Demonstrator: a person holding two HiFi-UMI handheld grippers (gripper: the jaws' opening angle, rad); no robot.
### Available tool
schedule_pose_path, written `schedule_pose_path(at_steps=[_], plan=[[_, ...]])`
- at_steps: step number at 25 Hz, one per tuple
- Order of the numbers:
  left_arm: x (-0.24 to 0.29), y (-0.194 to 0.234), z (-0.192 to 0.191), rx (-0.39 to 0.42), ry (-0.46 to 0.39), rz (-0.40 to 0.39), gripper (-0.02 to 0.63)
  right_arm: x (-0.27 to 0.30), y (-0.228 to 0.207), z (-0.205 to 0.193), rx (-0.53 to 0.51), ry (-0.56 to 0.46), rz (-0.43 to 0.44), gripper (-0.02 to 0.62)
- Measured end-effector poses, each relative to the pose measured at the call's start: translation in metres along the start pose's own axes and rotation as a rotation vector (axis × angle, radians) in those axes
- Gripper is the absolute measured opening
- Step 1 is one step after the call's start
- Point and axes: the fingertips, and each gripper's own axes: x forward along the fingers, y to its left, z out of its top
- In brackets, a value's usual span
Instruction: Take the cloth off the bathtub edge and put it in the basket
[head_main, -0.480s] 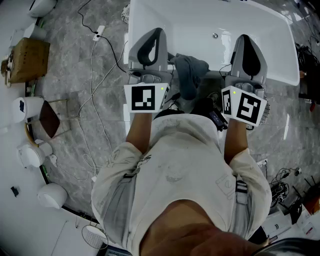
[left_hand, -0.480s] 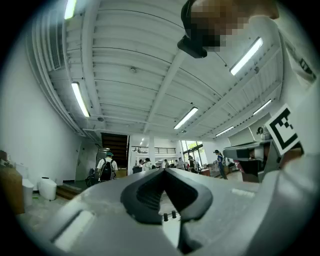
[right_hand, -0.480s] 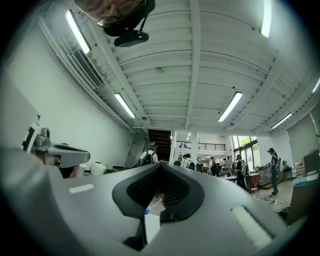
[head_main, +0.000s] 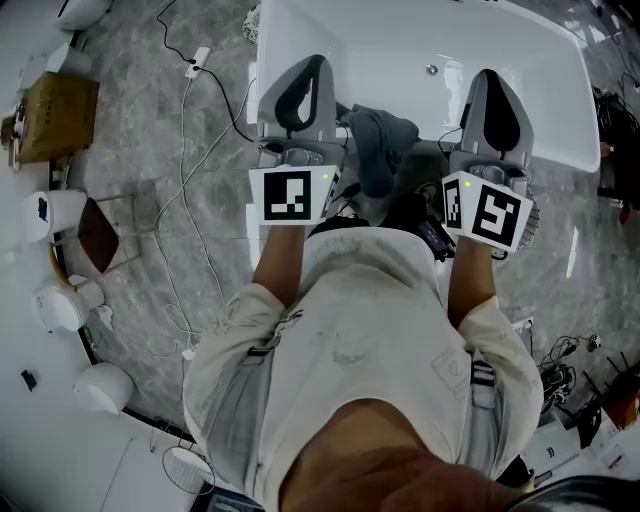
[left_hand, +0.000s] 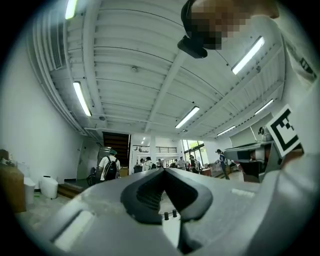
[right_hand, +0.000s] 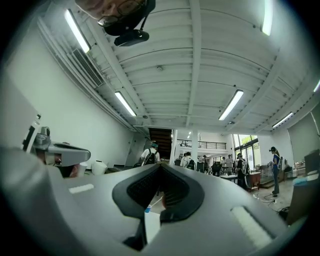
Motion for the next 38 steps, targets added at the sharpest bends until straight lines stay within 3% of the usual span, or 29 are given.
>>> schedule_pose_path(at_steps=[9, 17, 27, 38], plan=[[-0.002, -0.001, -0.004, -0.001, 0.008, 0.000, 0.000, 0.000, 0.010, -0.005, -0.013, -0.001, 0.029, 0.003], [-0.001, 0.004, -0.019, -0.026, 0.027, 0.017, 0.000, 0.007, 0.013, -0.035, 0.058, 0.063, 0.036, 0.003], [-0.007, 0.005, -0.065, -0.045, 0.120, 0.045, 0.000, 0.015, 0.032, -0.100, 0.101, 0.193, 0.090, 0.003], [-0.020, 0.007, -0.147, -0.095, 0.241, 0.083, 0.000, 0.011, 0.067, -0.217, 0.150, 0.394, 0.165, 0.003]])
